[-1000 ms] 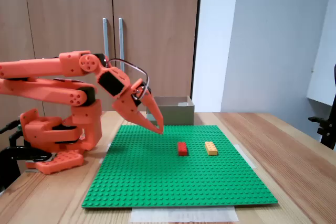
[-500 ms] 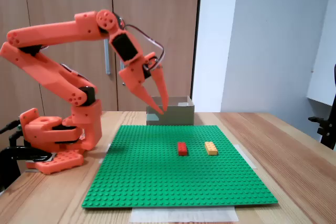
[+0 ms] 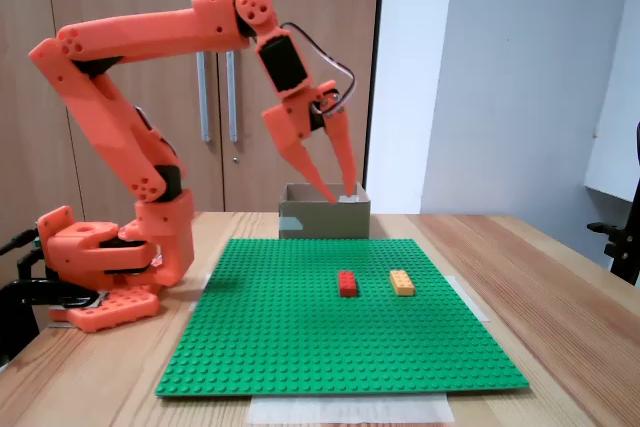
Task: Pick the yellow lego block and put it in the box.
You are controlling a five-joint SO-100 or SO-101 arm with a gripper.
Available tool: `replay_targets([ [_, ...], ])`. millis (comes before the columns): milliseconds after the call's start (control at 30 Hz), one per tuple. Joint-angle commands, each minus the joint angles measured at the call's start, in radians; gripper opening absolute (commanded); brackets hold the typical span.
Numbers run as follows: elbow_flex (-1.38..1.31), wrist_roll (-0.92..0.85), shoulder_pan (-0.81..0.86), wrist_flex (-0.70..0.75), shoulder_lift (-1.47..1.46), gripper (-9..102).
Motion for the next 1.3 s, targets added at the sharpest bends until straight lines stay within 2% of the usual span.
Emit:
replay_targets([
  [0,-0.057,-0.021,-0.003,-0.029,-0.051,9],
  [500,-0.229,-0.014,-0.023,-0.135,-0.295,8],
  [767,-0.236,0.005,-0.023,-0.213,-0.364,10],
  [967,-0.219,0.023,-0.023,-0.342,-0.431,11],
  [1267,-0.221,-0.009,-0.032,-0.4,-0.512,13],
])
